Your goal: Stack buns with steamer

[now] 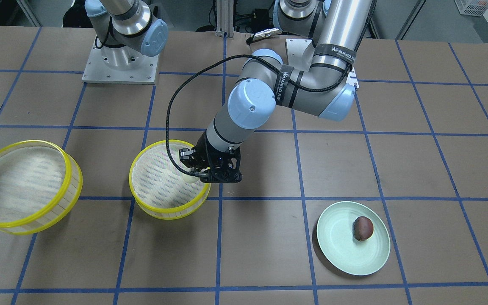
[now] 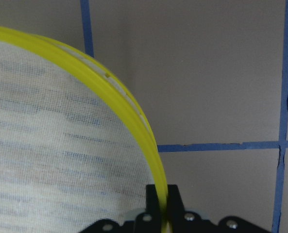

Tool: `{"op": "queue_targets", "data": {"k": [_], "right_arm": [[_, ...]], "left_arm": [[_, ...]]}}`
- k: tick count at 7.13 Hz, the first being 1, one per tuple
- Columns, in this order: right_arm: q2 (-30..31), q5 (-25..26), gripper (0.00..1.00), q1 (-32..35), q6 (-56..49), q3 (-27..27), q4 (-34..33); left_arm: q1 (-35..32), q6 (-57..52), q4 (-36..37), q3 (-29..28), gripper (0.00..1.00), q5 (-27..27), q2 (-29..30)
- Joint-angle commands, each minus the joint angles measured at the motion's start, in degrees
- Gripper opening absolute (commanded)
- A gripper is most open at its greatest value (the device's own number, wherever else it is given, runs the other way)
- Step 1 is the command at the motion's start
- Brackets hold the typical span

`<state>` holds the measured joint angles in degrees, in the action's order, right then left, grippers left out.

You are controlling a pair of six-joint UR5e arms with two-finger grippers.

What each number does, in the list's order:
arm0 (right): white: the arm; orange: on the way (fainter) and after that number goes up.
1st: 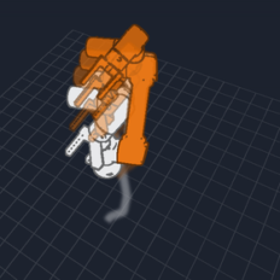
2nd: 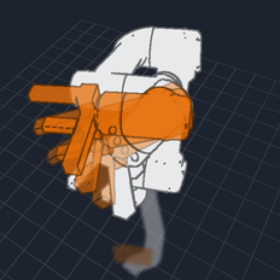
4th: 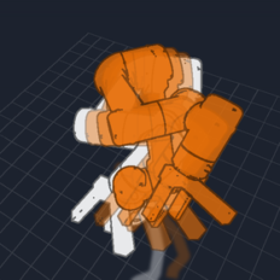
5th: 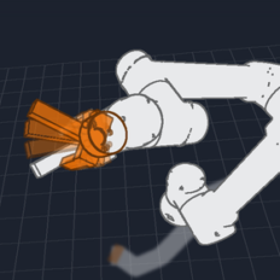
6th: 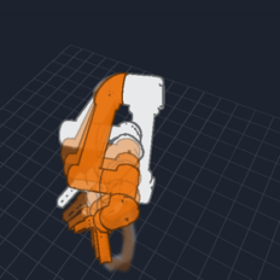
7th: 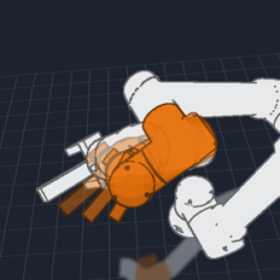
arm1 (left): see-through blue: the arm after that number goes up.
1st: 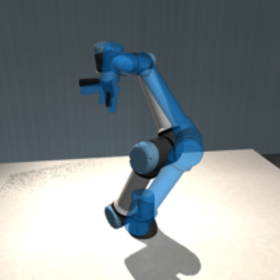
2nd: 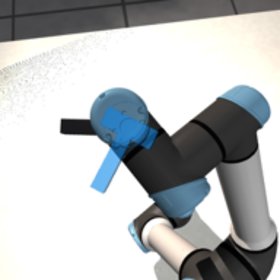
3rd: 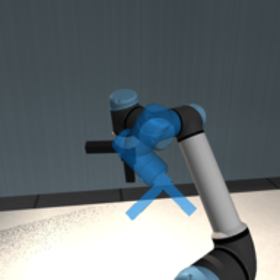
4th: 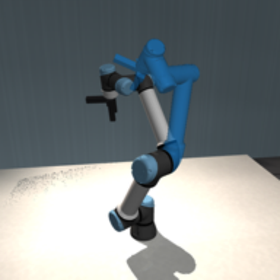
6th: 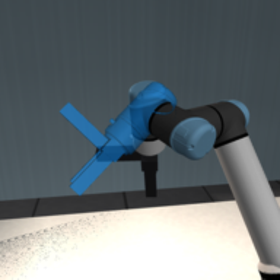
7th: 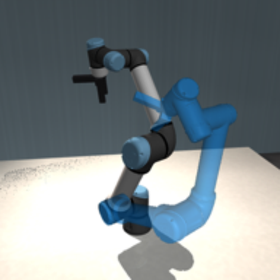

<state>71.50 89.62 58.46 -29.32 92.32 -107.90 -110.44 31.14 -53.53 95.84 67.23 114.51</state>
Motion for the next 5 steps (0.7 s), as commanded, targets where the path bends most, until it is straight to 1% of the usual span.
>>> {"op": "queue_targets", "data": {"k": [1,2,5], "right_arm": [[0.1,-0.3,0.00,1.7,2.7,0.2,0.1],[0.4,-0.3,0.00,3.0,5.0,0.3,0.1],[1.2,-0.4,0.00,5.7,8.5,0.9,0.5]], "left_arm": [[-1.2,3.7,1.1,0.0,0.62,-0.4,1.8],[-1.2,3.0,0.8,0.0,1.00,-0.4,1.9],[-1.2,3.4,0.3,-0.3,1.00,-0.3,1.8]]}}
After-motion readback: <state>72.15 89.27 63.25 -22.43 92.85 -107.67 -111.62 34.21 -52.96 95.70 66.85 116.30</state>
